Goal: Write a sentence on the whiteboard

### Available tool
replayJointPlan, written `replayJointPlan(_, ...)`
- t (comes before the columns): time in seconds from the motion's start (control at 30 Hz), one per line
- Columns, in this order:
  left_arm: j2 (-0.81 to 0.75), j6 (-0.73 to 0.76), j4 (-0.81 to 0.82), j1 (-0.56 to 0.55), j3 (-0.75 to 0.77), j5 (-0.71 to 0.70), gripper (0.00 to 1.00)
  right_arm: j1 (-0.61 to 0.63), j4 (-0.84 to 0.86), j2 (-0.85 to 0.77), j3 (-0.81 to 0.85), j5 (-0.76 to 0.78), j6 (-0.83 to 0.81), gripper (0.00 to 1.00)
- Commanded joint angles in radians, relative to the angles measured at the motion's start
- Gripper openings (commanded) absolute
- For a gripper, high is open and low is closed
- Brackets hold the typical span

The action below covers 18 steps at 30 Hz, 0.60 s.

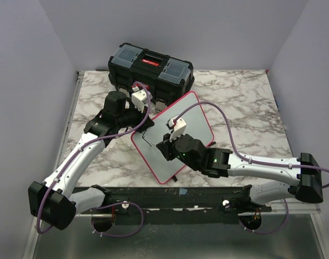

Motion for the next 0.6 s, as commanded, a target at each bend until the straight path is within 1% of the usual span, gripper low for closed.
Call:
replayJointPlan(0.0, -0.021, 0.053, 0.021, 0.0, 0.005, -0.053, 0.0, -0.001, 0.018, 0.003, 0.043, -0.007, -0.007, 0.01)
replayJointPlan(0.57, -0.021, 0.057, 0.02, 0.0, 0.005, -0.049, 0.0, -0.002, 0.045, 0.085, 0.083, 0.004, -0.023, 0.01)
